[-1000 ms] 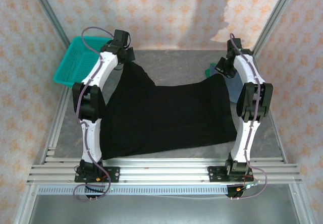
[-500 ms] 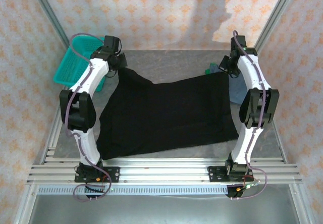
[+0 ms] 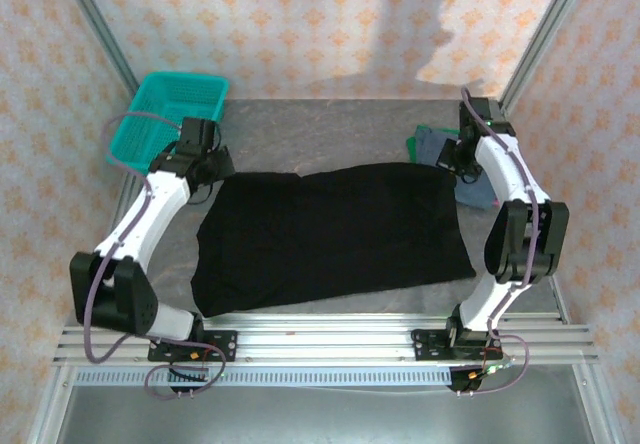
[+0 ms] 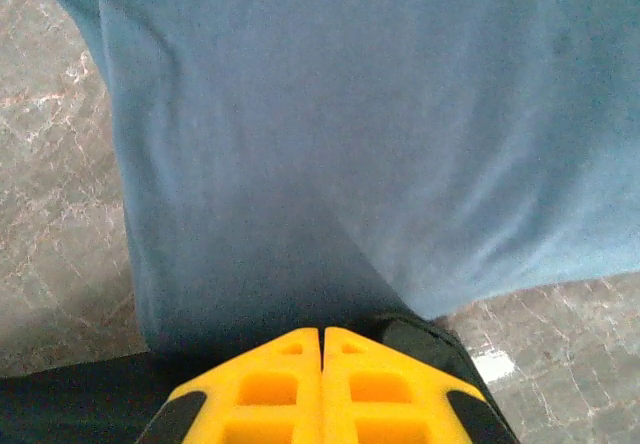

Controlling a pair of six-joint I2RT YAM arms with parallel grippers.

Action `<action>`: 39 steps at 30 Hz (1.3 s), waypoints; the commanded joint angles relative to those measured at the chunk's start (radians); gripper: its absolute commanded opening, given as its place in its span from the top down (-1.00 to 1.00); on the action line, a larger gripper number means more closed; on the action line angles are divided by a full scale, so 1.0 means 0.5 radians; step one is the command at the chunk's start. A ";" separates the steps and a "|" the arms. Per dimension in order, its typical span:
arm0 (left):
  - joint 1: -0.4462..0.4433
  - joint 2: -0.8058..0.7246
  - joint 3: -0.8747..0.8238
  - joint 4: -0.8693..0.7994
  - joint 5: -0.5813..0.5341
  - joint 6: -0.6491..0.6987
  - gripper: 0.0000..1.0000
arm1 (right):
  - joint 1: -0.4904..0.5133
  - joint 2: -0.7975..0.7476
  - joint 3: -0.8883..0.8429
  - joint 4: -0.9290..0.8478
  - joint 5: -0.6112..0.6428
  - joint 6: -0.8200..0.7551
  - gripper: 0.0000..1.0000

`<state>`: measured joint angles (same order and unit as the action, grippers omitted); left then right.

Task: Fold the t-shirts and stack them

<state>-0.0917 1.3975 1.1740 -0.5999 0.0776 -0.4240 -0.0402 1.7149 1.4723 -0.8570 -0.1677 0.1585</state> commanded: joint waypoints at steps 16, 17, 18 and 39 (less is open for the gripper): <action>0.002 -0.787 -0.968 -0.452 -0.208 -0.777 1.00 | -0.013 -0.410 -0.663 0.039 0.249 -0.071 1.00; -0.001 -0.792 -1.004 -0.446 -0.196 -0.806 1.00 | -0.013 -0.409 -0.686 0.045 0.253 -0.059 1.00; -0.003 -0.797 -1.044 -0.444 -0.198 -0.840 1.00 | -0.014 -0.409 -0.708 0.051 0.254 -0.049 1.00; -0.249 -1.020 -1.384 -0.496 -0.208 -1.221 1.00 | -0.015 -0.410 -1.010 0.165 0.500 0.071 1.00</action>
<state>-0.1967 0.8963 0.4946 -0.7853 0.0200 -0.9672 -0.0402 1.5200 0.9844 -0.7834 0.0017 0.1684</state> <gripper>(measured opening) 0.040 0.051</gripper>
